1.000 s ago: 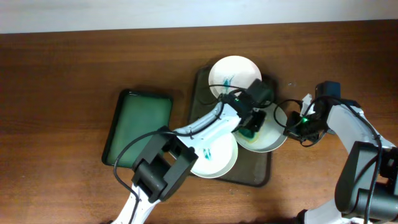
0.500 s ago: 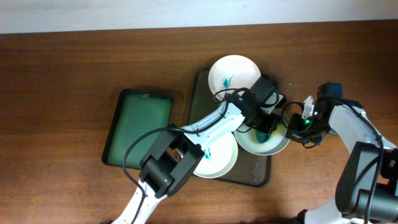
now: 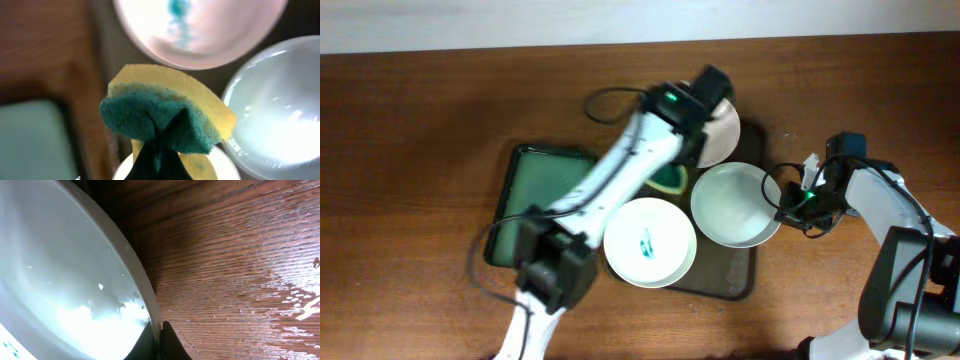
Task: Clean dirty plates on tray and stack at the side
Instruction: 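Scrub the right-front plate with the sponge held by the left gripper, then grasp the scrubbed plate with the right gripper and place it right of the tray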
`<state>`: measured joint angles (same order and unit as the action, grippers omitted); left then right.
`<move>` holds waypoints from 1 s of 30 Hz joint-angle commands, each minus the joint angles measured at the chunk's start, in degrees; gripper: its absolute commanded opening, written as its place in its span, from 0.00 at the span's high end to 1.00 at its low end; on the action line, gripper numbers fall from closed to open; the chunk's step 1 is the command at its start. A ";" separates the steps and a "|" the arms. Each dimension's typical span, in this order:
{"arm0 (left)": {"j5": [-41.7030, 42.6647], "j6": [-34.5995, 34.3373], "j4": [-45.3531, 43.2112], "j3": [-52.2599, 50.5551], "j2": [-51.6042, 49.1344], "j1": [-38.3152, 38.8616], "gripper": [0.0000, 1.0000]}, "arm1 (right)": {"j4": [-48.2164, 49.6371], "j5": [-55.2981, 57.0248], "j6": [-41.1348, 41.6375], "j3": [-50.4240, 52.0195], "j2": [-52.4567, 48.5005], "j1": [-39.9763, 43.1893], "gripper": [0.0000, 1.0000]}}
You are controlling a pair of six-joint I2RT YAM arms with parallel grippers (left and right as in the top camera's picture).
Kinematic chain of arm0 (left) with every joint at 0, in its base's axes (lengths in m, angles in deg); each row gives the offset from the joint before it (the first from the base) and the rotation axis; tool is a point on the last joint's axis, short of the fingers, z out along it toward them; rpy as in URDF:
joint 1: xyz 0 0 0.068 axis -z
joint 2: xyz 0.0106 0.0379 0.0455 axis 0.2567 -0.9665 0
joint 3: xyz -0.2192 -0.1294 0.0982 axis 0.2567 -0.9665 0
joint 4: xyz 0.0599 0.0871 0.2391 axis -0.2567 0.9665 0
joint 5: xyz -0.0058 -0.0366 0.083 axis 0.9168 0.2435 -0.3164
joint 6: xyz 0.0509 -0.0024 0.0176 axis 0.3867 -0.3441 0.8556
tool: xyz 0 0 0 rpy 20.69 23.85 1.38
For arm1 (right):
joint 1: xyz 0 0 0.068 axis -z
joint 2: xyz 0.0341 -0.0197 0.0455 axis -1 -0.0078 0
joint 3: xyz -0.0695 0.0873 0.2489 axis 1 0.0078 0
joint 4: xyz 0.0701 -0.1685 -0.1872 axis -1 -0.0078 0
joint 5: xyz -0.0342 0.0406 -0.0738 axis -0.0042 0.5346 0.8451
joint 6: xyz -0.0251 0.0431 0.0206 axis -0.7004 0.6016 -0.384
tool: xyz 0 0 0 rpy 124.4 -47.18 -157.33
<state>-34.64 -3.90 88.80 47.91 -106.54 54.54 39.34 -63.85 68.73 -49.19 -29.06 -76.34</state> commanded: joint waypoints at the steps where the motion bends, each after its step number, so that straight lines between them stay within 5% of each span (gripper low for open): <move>1: -3.41 1.84 9.66 1.92 7.10 -9.92 1.00 | -0.02 1.79 0.33 0.42 -0.46 0.26 0.96; 3: -3.56 1.81 11.19 -4.00 6.88 -17.90 1.00 | 0.02 1.79 0.33 0.42 -0.46 0.26 0.96; 8: -2.23 1.81 -4.44 -30.58 6.88 -27.21 0.95 | -0.90 1.79 0.33 0.42 -0.46 0.26 0.96; 9: -2.12 1.84 -4.37 -30.91 6.88 -28.22 0.90 | -1.09 1.77 0.33 0.39 -0.42 0.26 0.96; 10: -1.60 1.88 -4.28 -30.80 7.23 -28.92 0.75 | -1.33 1.77 0.33 0.39 0.04 0.26 0.96; 11: 2.80 3.21 -4.50 -30.58 8.96 -29.66 0.47 | -2.01 1.77 0.33 0.39 1.73 0.26 0.96; 13: 6.25 4.44 -4.72 -30.53 12.48 -29.70 0.30 | -3.63 2.45 0.33 0.35 6.38 0.26 0.96; 19: 9.79 4.39 -5.31 -30.53 31.56 -29.70 0.13 | -5.53 20.20 3.85 0.26 32.68 0.17 0.96; 30: 9.70 4.42 -4.61 -30.56 33.57 -29.70 0.00 | -6.62 75.49 10.62 0.26 31.74 -50.38 0.96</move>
<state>-25.49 0.19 84.10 16.78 -74.21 24.88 32.57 1.81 78.96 -48.82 2.61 -123.00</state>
